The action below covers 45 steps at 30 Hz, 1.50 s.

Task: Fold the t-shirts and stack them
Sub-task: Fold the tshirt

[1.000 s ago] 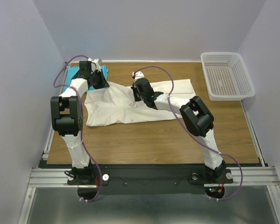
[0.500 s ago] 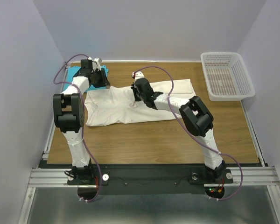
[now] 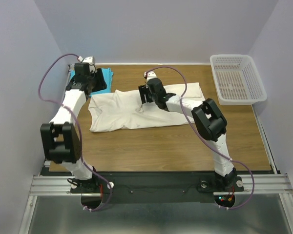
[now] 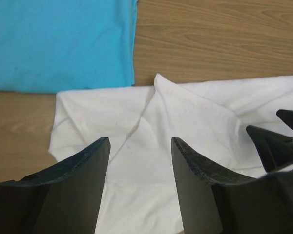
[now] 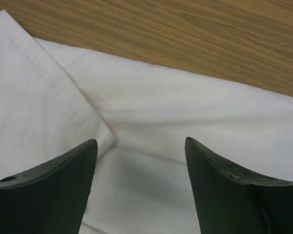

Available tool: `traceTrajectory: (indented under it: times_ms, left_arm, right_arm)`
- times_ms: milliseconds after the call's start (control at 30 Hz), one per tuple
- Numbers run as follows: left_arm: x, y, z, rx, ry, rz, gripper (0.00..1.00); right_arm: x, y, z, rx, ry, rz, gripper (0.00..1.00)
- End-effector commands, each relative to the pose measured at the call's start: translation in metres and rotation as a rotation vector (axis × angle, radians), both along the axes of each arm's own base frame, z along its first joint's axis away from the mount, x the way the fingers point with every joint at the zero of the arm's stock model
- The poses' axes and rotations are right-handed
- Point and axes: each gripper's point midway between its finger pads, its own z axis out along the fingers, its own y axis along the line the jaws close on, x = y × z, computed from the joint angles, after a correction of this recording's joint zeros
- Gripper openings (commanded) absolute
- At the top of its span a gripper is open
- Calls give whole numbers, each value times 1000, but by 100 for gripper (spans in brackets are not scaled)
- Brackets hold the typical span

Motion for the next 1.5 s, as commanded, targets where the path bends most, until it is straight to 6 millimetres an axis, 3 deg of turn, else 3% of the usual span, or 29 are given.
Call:
traceTrajectory:
  times_ms: [0, 33, 67, 100, 133, 200, 233, 400, 433, 467, 500, 533, 567, 667, 867, 1100, 1467]
  left_arm:
    - [-45, 22, 21, -58, -33, 107, 64]
    - [-65, 28, -1, -118, 25, 138, 64]
    - [-79, 30, 11, -150, -9, 145, 64]
    - [-91, 31, 6, -183, 2, 153, 64]
    - [-107, 37, -12, -221, 44, 182, 64]
    - [-127, 38, -14, -267, 56, 221, 64]
    - [-135, 37, -24, -280, 87, 233, 64]
    - [-158, 38, -69, -289, 269, 275, 63]
    - [-163, 37, -81, -290, 300, 277, 61]
    - [-166, 36, -89, -293, 328, 277, 60]
    - [-167, 36, -94, -291, 334, 271, 59]
    - [-171, 37, -102, -283, 351, 280, 59]
    - [-173, 37, -107, -277, 365, 280, 59]
    - [-177, 36, -116, -285, 393, 288, 55]
    - [-171, 46, -124, -250, 415, 324, 55]
    - [-166, 55, -93, -208, 340, 345, 60]
    - [-170, 61, -110, -190, 405, 385, 61]
  right_arm:
    - [-6, -19, 91, 68, -110, 154, 83]
    - [-21, -14, 96, 92, -88, 298, 84]
    - [-32, -18, 106, 53, -119, 393, 89]
    - [-43, -22, 112, 50, -122, 458, 89]
    - [-70, -29, 120, 55, -100, 550, 90]
    - [-84, -48, 122, 7, -108, 594, 91]
    - [-107, -59, 120, -2, -67, 640, 91]
    - [-145, -125, 106, -16, 17, 587, 91]
    - [-150, -145, 91, -11, 59, 554, 91]
    - [-154, -156, 101, -7, 35, 532, 91]
    - [-160, -166, 95, -4, 58, 515, 91]
    - [-159, -183, 95, 4, 60, 476, 91]
    - [-166, -193, 85, 12, 89, 453, 91]
    - [-173, -219, 85, 29, 94, 388, 91]
    - [-181, -254, 76, 51, 124, 297, 91]
    - [-183, -267, 71, 62, 147, 255, 91]
    - [-186, -289, 60, 66, 190, 191, 91]
